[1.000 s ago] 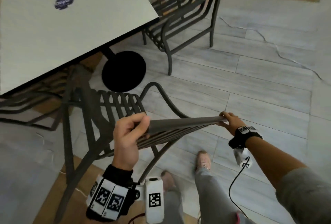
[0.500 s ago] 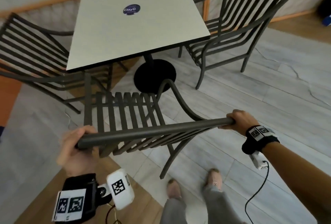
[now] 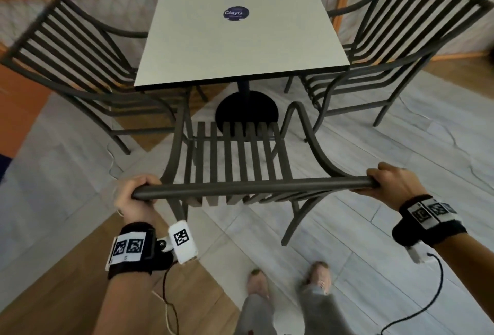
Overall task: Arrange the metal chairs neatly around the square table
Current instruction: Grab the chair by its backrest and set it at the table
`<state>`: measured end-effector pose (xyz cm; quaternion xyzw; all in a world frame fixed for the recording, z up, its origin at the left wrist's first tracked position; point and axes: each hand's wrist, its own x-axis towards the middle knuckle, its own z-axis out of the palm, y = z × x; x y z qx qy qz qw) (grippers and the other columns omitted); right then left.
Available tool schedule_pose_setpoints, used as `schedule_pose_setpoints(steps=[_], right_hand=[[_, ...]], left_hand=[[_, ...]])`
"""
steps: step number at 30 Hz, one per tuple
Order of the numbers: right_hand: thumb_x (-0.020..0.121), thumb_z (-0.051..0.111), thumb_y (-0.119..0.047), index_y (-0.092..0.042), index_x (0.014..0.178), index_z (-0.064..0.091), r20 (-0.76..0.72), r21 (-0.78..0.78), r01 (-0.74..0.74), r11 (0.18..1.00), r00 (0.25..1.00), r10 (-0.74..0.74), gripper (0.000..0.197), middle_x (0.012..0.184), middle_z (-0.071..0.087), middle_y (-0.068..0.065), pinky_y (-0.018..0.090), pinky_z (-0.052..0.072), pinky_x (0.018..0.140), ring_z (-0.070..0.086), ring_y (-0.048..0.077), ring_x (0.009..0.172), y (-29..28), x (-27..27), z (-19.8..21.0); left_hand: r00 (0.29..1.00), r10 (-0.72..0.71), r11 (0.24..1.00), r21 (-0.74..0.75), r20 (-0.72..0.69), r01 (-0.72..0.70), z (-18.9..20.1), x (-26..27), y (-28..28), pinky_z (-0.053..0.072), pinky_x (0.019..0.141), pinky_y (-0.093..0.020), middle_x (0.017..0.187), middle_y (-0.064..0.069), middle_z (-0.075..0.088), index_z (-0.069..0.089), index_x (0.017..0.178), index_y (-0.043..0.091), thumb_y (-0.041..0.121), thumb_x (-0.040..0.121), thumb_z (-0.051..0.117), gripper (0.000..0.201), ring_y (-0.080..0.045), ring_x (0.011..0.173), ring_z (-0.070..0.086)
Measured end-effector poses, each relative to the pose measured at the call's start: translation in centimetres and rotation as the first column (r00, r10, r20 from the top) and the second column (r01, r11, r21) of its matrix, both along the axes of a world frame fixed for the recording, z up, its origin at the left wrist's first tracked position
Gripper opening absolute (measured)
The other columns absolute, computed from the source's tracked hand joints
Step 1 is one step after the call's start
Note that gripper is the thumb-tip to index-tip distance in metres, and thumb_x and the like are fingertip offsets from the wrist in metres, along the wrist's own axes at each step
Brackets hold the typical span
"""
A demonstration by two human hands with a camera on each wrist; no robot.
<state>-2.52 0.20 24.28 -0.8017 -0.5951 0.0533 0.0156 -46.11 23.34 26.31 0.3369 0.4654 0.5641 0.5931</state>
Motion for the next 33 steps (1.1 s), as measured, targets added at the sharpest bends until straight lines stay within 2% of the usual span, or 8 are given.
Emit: schedule_pose_setpoints(steps=[5,8,13,15,19,27,31,33], right_hand=[[0.07,0.075,-0.049,-0.008,0.071,0.064,0.054,-0.059,0.022,0.998,0.998,-0.019,0.042,0.062,0.042,0.0,0.027,0.034,0.049,0.041,0.022,0.047,2.0,-0.4,1.2],[0.075,0.067,-0.055,-0.012,0.076,0.061,0.065,-0.14,0.037,0.989,0.997,-0.028,0.044,0.066,0.046,0.002,0.031,0.041,0.053,0.044,0.023,0.054,3.3,-1.9,1.7],[0.079,0.064,-0.053,-0.022,0.065,0.044,-0.003,-0.182,0.091,0.979,0.996,-0.093,0.04,0.059,0.047,-0.005,0.029,0.034,0.059,0.046,0.022,0.06,4.0,-4.5,2.4],[0.082,0.064,-0.049,-0.025,0.069,0.049,-0.009,-0.218,0.11,0.97,0.993,-0.115,0.031,0.063,0.053,-0.003,0.027,0.034,0.062,0.05,0.023,0.063,3.1,-5.5,2.0],[0.085,0.062,-0.039,-0.024,0.094,0.066,0.006,-0.281,0.131,0.951,0.991,-0.135,0.018,0.084,0.071,0.001,0.027,0.039,0.065,0.066,0.025,0.08,1.6,-6.9,-0.1],[0.085,0.064,-0.031,-0.019,0.096,0.066,-0.011,-0.301,0.188,0.935,0.98,-0.2,0.017,0.089,0.071,0.004,0.028,0.038,0.066,0.066,0.029,0.086,0.3,-6.7,-2.7],[0.077,0.073,-0.027,-0.016,0.09,0.064,-0.113,-0.162,0.199,0.966,0.969,-0.219,0.019,0.087,0.068,0.004,0.039,0.049,0.083,0.064,0.031,0.089,-0.3,-7.2,-3.1],[0.071,0.078,-0.032,-0.021,0.091,0.059,-0.05,-0.072,0.121,0.99,0.991,-0.124,0.03,0.091,0.071,0.001,0.051,0.041,0.103,0.066,0.027,0.096,-0.6,-8.2,-3.8]], left_hand=[[0.998,-0.032,0.999,-0.042,0.062,0.034,-2.8,-0.8,1.2,0.041,0.047,-0.014,0.041,0.006,0.059,0.063,0.034,0.018,-0.002,0.08,0.037,0.056,-0.007,0.039,0.051],[0.998,-0.048,0.997,-0.062,0.04,0.05,-4.3,-2.5,1.2,0.043,0.051,-0.016,0.04,0.006,0.058,0.063,0.034,0.016,0.004,0.067,0.046,0.039,-0.008,0.041,0.053],[1.0,0.019,0.987,-0.16,-0.011,-0.02,-7.0,-5.0,0.3,0.045,0.082,-0.027,0.047,0.005,0.064,0.066,0.037,0.015,-0.003,0.082,0.039,0.056,-0.01,0.054,0.062],[1.0,0.015,0.982,-0.19,0.018,-0.012,-7.3,-5.2,-0.4,0.044,0.089,-0.029,0.045,0.005,0.061,0.063,0.034,0.015,-0.001,0.071,0.044,0.045,-0.013,0.058,0.061],[0.995,-0.03,0.972,-0.229,0.095,0.051,-7.9,-5.4,-0.5,0.04,0.087,-0.027,0.042,0.003,0.05,0.055,0.032,0.018,0.013,0.054,0.05,0.023,-0.021,0.063,0.05],[0.991,-0.111,0.946,-0.297,0.081,0.131,-10.9,-5.5,-0.9,0.04,0.083,-0.025,0.042,0.004,0.053,0.056,0.031,0.016,-0.009,0.079,0.031,0.06,-0.01,0.054,0.058],[0.911,-0.35,0.926,-0.225,-0.217,0.302,-10.3,-6.4,-0.7,0.042,0.082,-0.025,0.052,0.003,0.064,0.067,0.04,0.015,-0.013,0.083,0.037,0.059,-0.009,0.063,0.065],[0.697,-0.468,0.881,-0.227,-0.543,0.415,-8.5,-6.3,-0.9,0.041,0.077,-0.022,0.068,-0.009,0.068,0.073,0.059,0.007,-0.007,0.087,0.053,0.037,-0.02,0.076,0.062]])
